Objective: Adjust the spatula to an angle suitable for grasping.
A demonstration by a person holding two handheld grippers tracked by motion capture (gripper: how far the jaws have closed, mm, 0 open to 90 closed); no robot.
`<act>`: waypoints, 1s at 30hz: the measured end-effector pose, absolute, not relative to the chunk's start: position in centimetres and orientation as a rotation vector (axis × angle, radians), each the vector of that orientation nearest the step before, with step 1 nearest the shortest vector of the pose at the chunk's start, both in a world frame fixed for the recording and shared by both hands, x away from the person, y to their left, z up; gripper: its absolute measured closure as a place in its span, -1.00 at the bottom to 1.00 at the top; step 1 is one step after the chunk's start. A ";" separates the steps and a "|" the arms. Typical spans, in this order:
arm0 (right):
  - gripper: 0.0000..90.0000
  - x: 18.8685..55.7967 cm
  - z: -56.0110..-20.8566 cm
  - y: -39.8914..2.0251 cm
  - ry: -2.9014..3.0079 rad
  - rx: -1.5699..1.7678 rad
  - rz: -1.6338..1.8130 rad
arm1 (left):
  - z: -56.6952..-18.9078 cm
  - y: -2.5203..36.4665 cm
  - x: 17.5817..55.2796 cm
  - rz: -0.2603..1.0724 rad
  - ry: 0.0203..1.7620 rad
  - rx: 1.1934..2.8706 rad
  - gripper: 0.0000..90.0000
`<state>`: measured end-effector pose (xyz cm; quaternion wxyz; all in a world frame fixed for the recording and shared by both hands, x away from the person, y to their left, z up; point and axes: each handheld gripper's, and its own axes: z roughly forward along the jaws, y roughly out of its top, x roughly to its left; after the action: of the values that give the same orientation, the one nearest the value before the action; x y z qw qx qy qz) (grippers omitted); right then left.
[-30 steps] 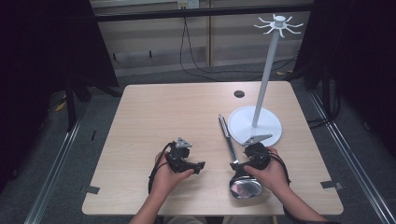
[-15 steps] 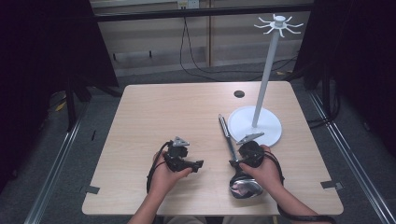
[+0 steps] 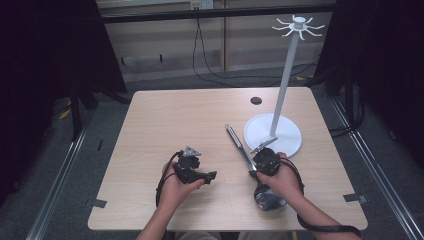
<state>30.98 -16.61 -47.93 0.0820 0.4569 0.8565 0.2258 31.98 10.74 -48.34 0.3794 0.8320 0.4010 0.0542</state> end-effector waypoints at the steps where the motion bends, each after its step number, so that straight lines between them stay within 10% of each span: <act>1: 0.55 31.1 -47.8 -16.8 2.569 1.380 0.658 | -48.3 10.8 32.0 0.139 1.026 2.131 -0.50; 30: 0.68 33.6 -46.9 -15.3 2.704 1.424 0.387 | -48.1 11.1 32.1 0.136 1.025 2.105 -0.51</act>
<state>33.58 -15.32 -46.93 0.0306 0.4620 0.8774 0.1255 32.10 11.08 -48.08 0.3877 0.8274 0.4028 0.0535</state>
